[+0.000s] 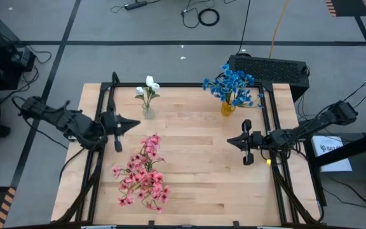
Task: Sort flowers into vase by color
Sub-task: Return to Home Position
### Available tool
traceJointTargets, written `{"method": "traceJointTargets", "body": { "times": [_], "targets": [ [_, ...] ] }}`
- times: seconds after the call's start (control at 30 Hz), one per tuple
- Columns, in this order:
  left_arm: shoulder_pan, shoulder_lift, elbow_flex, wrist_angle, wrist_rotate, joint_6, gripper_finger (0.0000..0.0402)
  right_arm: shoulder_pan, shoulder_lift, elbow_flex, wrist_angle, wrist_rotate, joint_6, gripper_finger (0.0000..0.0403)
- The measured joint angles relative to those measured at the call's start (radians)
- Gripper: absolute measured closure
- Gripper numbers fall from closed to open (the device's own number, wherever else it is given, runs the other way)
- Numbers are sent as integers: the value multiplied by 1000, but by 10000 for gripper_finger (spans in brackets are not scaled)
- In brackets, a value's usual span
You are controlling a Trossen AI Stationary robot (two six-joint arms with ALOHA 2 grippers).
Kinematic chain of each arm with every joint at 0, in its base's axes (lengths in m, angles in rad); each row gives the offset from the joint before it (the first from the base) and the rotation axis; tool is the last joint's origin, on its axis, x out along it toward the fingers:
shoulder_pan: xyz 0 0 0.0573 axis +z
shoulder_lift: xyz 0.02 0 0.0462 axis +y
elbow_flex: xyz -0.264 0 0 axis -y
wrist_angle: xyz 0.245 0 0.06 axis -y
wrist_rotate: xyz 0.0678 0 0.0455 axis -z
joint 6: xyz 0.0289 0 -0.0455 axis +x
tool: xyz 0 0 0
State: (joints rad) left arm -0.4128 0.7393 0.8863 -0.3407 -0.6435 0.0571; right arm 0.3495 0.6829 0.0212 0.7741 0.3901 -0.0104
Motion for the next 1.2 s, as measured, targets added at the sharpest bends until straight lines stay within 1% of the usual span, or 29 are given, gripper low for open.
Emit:
{"method": "traceJointTargets", "body": {
  "times": [0.2,0.27,0.43,0.6,0.8,0.87,0.97,1.07,1.2],
  "targets": [
    [-7,-99,-173,129,6,3,398,0,51,0,10,0,60,402],
    [-9,-134,-226,162,32,14,398,0,61,0,20,0,60,402],
    [-9,-200,-351,259,85,28,400,-4,71,0,36,0,30,403],
    [-9,-248,-477,363,90,28,400,-24,71,0,44,0,-2,403],
    [-8,-276,-626,545,90,29,401,-56,71,0,42,-6,-6,403],
    [-8,-279,-670,591,93,28,401,-65,71,0,39,-25,-5,403],
    [-8,-284,-725,655,118,27,401,-76,71,0,39,-52,1,403],
    [-8,-290,-770,725,125,27,401,-84,71,0,37,-57,2,403],
    [-5,-303,-805,737,128,27,401,-98,82,0,37,-58,8,403]
  ]
}}
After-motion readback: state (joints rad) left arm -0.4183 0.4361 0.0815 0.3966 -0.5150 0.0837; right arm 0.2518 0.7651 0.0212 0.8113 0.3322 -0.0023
